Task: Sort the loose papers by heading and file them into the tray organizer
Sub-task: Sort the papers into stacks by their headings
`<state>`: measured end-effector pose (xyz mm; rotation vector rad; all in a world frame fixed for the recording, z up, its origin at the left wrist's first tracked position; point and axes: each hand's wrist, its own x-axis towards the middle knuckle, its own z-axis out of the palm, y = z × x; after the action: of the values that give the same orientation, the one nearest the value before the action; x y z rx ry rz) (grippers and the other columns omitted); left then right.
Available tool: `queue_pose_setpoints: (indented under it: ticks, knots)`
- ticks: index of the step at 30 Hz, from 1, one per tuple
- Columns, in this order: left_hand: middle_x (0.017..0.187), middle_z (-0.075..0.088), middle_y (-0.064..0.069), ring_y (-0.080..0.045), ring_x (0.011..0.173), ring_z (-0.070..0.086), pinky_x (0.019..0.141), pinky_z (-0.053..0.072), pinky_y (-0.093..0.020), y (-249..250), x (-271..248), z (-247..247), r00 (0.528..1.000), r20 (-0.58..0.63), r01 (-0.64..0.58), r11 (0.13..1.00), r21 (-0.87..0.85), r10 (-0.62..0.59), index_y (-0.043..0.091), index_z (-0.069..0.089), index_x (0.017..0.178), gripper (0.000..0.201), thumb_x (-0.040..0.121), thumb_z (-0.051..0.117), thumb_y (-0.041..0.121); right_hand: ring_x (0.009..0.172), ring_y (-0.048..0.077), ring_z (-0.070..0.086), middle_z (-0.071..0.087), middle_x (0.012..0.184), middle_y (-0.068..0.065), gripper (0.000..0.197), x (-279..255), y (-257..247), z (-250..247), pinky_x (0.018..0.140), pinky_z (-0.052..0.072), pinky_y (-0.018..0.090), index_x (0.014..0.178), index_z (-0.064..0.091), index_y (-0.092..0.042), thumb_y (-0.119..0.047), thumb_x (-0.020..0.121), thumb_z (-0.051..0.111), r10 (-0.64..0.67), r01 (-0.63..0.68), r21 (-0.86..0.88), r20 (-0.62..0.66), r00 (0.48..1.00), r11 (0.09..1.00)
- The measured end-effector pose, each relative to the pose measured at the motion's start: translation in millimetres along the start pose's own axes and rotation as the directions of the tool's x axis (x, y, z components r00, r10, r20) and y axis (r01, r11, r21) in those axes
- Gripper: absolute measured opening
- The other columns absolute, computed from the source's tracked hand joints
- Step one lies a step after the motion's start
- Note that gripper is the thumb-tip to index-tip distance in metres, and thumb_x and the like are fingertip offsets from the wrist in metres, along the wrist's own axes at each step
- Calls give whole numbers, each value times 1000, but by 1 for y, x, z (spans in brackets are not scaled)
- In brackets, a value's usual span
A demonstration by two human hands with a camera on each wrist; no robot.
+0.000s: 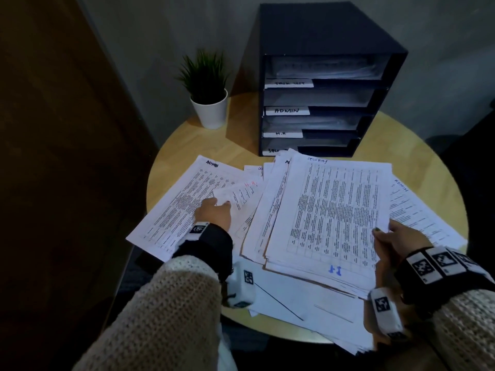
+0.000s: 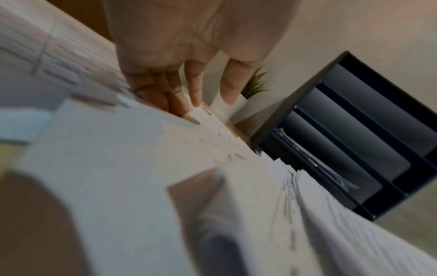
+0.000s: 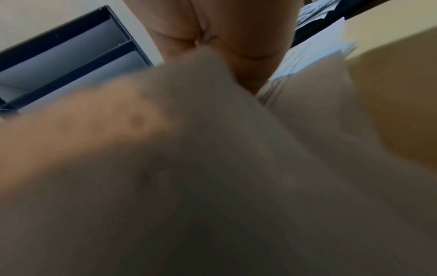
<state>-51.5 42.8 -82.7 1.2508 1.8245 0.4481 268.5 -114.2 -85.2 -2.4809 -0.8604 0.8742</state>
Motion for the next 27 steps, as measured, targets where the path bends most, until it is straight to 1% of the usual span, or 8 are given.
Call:
queue_pose_setpoints:
  ticks: [2, 6, 10, 13, 15, 18, 22, 27]
  knots:
    - [138, 49, -9, -30, 120, 52, 100, 43, -34, 3, 1, 0, 1000, 5, 27, 998, -64, -27, 14, 47, 134, 48, 92, 53, 36, 104, 33, 58, 64, 114, 18, 30, -6, -4, -2, 76, 35, 30, 118, 57, -4, -22, 93, 55, 2, -2, -22, 8, 1000, 1000]
    - [93, 58, -22, -30, 80, 57, 78, 40, -34, 14, -6, 3, 998, 37, 43, 997, -56, -41, 0, 60, 83, 54, 98, 37, 45, 86, 24, 53, 64, 114, 16, 21, -12, -7, -3, 75, 32, 27, 111, 57, -9, -21, 94, 55, 3, -3, -18, 28, 1000, 1000]
    - [129, 56, -21, -33, 117, 54, 104, 39, -41, 16, -18, 16, 998, 55, 53, 972, -231, -41, 5, 65, 115, 75, 96, 18, 61, 86, 24, 54, 63, 99, 12, 19, -10, -6, -3, 76, 36, 29, 108, 58, -9, -21, 93, 56, 25, -26, 36, 26, 999, 999]
    - [99, 65, -16, -29, 92, 59, 87, 45, -31, 22, -21, 18, 997, 76, 26, 957, -288, -4, 11, 71, 86, 64, 100, 23, 52, 86, 24, 55, 61, 94, 8, 23, -10, -6, -2, 77, 37, 29, 112, 59, -11, -21, 92, 57, 28, -30, 62, 24, 999, 998]
    - [109, 62, -18, -31, 101, 57, 85, 42, -31, 25, -17, 15, 999, 23, 38, 981, -191, -34, 2, 64, 99, 47, 102, 30, 35, 86, 23, 55, 62, 96, 9, 19, -10, -6, -3, 77, 36, 28, 109, 58, -12, -20, 92, 57, 25, -27, 72, 22, 999, 997]
    - [126, 60, -11, -30, 113, 57, 84, 43, -28, 19, 0, 6, 999, -53, -15, 988, -153, 6, 14, 61, 120, 31, 98, 39, 19, 88, 24, 57, 64, 99, 11, 23, -8, -4, -1, 80, 38, 29, 114, 59, -11, -18, 92, 57, 29, -32, 114, 30, 999, 993]
    - [115, 56, -11, -33, 92, 61, 84, 52, -39, 28, 22, -8, 957, -252, -160, 986, -42, 145, 28, 63, 94, 27, 89, 42, 13, 99, 33, 62, 66, 101, 13, 28, -6, -4, 2, 93, 45, 40, 119, 59, -14, -16, 91, 57, 39, -46, 187, 38, 998, 981]
    - [118, 53, -3, -28, 110, 52, 96, 45, -42, 65, 34, -13, 873, -307, -354, 926, 133, 378, 36, 56, 71, 36, 84, 42, 7, 101, 31, 62, 67, 109, 12, 30, -2, -4, 3, 96, 44, 41, 120, 59, -15, -16, 91, 58, 36, -46, 188, 54, 998, 981]
